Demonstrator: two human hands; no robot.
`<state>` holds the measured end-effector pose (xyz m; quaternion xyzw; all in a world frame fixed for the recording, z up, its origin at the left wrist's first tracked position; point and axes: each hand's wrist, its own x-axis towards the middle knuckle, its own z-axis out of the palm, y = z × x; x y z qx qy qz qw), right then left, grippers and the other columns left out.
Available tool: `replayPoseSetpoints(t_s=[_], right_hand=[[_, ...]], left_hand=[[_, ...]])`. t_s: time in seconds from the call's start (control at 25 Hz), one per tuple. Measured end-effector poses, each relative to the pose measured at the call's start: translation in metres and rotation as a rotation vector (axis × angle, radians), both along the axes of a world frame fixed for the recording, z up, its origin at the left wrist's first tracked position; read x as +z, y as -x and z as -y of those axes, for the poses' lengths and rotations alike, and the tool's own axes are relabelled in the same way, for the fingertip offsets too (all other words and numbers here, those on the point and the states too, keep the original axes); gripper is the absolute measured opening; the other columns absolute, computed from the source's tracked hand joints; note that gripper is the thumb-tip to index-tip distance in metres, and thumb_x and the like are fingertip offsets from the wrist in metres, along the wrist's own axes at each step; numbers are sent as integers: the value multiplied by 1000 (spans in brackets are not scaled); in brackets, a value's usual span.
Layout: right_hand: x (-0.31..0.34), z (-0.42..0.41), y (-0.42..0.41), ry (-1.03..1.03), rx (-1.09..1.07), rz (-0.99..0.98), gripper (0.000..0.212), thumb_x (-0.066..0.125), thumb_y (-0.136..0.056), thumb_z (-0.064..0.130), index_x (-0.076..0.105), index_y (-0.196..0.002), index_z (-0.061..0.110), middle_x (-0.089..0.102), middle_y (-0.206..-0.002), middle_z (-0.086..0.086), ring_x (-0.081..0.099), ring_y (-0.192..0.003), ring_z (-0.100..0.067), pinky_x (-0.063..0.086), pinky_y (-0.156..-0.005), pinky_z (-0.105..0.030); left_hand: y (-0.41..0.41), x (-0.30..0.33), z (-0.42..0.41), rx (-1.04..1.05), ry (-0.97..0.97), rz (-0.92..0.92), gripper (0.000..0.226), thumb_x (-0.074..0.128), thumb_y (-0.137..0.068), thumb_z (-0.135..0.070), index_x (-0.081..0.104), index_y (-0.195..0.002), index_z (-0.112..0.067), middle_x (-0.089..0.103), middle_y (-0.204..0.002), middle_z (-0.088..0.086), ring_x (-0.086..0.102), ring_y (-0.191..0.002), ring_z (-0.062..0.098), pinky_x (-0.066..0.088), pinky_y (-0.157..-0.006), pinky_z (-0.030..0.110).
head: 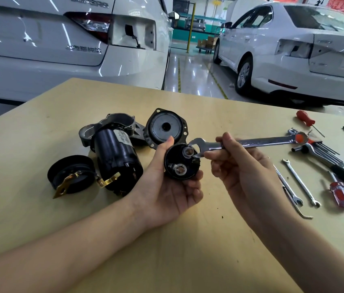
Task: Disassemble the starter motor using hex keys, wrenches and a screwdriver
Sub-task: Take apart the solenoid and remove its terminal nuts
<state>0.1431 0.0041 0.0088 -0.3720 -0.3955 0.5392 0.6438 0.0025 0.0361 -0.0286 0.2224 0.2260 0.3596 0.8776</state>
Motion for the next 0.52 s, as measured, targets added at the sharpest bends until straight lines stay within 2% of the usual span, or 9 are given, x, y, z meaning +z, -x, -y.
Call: replayPoseSetpoints(t_s=[0.2, 0.32, 0.52], right_hand=[[1, -7, 0, -82, -37, 139, 22, 60, -81, 30, 64, -84, 9, 62, -58, -6, 50, -51, -14, 43, -50, -20], [6, -17, -1, -153, 15, 230, 25, 58, -81, 34, 62, -84, 9, 60, -57, -4, 51, -51, -14, 42, -49, -21], [4, -25, -3, -63, 154, 185, 22, 58, -81, 36, 68, -76, 17, 59, -56, -5, 46, -43, -12, 31, -40, -16]], left_hand=[[0, 0, 0, -4, 1, -12, 54, 59, -76, -64, 57, -85, -11, 56, -68, 7, 43, -51, 14, 47, -51, 24], [1, 1, 0, 3, 18, -17, 55, 61, -73, -63, 56, -85, -9, 55, -66, 8, 43, -48, 15, 47, -49, 25], [2, 3, 0, -2, 43, 1, 54, 64, -69, -61, 55, -86, -10, 54, -64, 8, 42, -47, 15, 47, -48, 24]])
